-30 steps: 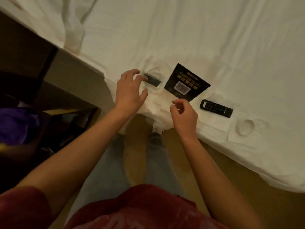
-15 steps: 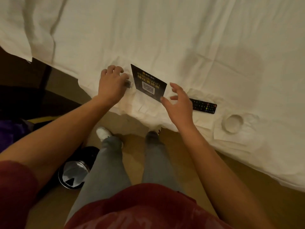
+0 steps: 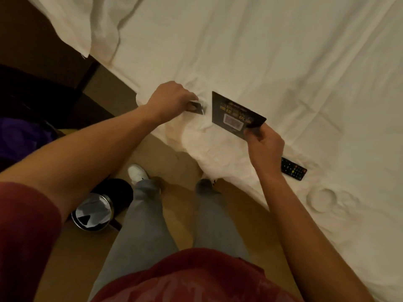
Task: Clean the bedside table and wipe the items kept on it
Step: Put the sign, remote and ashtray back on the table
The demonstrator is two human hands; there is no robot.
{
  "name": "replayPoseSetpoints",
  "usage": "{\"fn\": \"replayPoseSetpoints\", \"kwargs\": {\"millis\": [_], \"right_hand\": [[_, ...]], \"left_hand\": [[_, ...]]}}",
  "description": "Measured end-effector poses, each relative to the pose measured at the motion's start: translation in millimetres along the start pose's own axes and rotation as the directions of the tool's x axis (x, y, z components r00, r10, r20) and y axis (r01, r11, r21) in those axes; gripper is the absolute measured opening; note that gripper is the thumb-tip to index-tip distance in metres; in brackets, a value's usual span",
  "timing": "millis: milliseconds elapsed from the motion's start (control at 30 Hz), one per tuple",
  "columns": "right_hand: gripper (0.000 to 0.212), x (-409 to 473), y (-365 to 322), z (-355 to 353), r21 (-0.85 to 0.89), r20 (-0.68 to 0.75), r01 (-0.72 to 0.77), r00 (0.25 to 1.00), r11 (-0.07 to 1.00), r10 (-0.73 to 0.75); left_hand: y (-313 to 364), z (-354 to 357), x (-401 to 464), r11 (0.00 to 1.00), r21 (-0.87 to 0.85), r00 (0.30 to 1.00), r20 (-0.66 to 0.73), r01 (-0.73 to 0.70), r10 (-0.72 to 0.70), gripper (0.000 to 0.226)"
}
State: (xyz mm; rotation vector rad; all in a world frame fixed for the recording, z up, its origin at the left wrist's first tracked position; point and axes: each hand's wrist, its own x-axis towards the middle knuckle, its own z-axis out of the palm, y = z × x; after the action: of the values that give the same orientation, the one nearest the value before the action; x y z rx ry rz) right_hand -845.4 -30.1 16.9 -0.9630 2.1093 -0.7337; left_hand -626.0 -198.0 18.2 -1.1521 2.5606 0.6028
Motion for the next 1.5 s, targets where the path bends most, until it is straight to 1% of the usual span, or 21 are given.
{"fn": "replayPoseSetpoints", "kwargs": {"millis": [67,133,233,367,467,600,800,933,1000,1067,1167,1300,1433,1500], "right_hand": [[0.009,-0.1,-20.0,-6.4,0.002,-0.042,0.031,0.999,1.0,-0.031],[0.011,-1.1,-49.0,-2.5,0.003,-0.06,0.074,0.995,0.997,-0.074],[0.013,-5.2,-95.1,23.6,-0.003,-0.018,0.138,0.99,0.99,-0.138],[0.015,-20.8,-152.3,81.3,-0.004,0.06,0.21,0.976,0.978,-0.209],[0.015,-38.9,-191.9,128.4,-0.012,0.103,0.258,0.961,0.966,-0.255],[0.017,-68.0,-242.4,192.7,-0.013,0.162,0.314,0.938,0.949,-0.308],[0.015,-96.8,-304.4,280.5,0.054,0.243,0.386,0.89,0.921,-0.387],[0.014,-102.1,-340.3,332.7,0.073,0.315,0.486,0.817,0.871,-0.483],[0.016,-101.6,-358.0,353.9,0.092,0.353,0.542,0.767,0.836,-0.536],[0.019,-99.6,-376.0,374.9,0.115,0.43,0.578,0.705,0.808,-0.565],[0.021,-95.1,-399.9,401.9,0.133,0.514,0.641,0.608,0.756,-0.605],[0.023,-91.4,-428.2,432.3,0.166,0.605,0.698,0.486,0.696,-0.631],[0.022,-101.5,-453.8,466.9,0.178,0.706,0.713,0.388,0.679,-0.592],[0.023,-109.9,-468.6,483.2,0.199,0.738,0.724,0.333,0.661,-0.587]], "left_hand": [[-11.4,-16.4,-14.5,0.999,-0.036,0.998,-0.062,0.019,-0.022,0.037],[-29.2,-32.9,-34.8,0.997,-0.071,0.994,-0.101,0.026,-0.034,0.038],[-65.4,-52.2,-71.7,0.996,-0.071,0.991,-0.117,0.054,-0.062,0.04],[-125.2,-62.7,-138.1,0.991,-0.085,0.982,-0.154,0.1,-0.112,0.036],[-174.9,-66.5,-191.9,0.985,-0.127,0.967,-0.211,0.118,-0.143,0.033],[-243.8,-66.8,-260.4,0.969,-0.175,0.914,-0.337,0.175,-0.225,0.03],[-322.1,-59.2,-339.0,0.921,-0.219,0.848,-0.367,0.321,-0.382,0.031],[-359.8,-57.6,-377.0,0.882,-0.21,0.817,-0.334,0.421,-0.47,0.031],[-375.0,-57.2,-392.3,0.851,-0.2,0.788,-0.321,0.485,-0.525,0.032],[-388.1,-56.2,-406.7,0.81,-0.197,0.752,-0.301,0.553,-0.586,0.032],[-402.5,-58.7,-429.8,0.729,-0.211,0.673,-0.284,0.651,-0.683,0.032],[-419.0,-59.6,-464.7,0.602,-0.254,0.545,-0.262,0.757,-0.796,0.033],[-437.1,-56.6,-501.2,0.475,-0.314,0.459,-0.129,0.822,-0.879,0.036],[-447.4,-55.3,-521.5,0.418,-0.345,0.413,-0.09,0.841,-0.906,0.037]]}}
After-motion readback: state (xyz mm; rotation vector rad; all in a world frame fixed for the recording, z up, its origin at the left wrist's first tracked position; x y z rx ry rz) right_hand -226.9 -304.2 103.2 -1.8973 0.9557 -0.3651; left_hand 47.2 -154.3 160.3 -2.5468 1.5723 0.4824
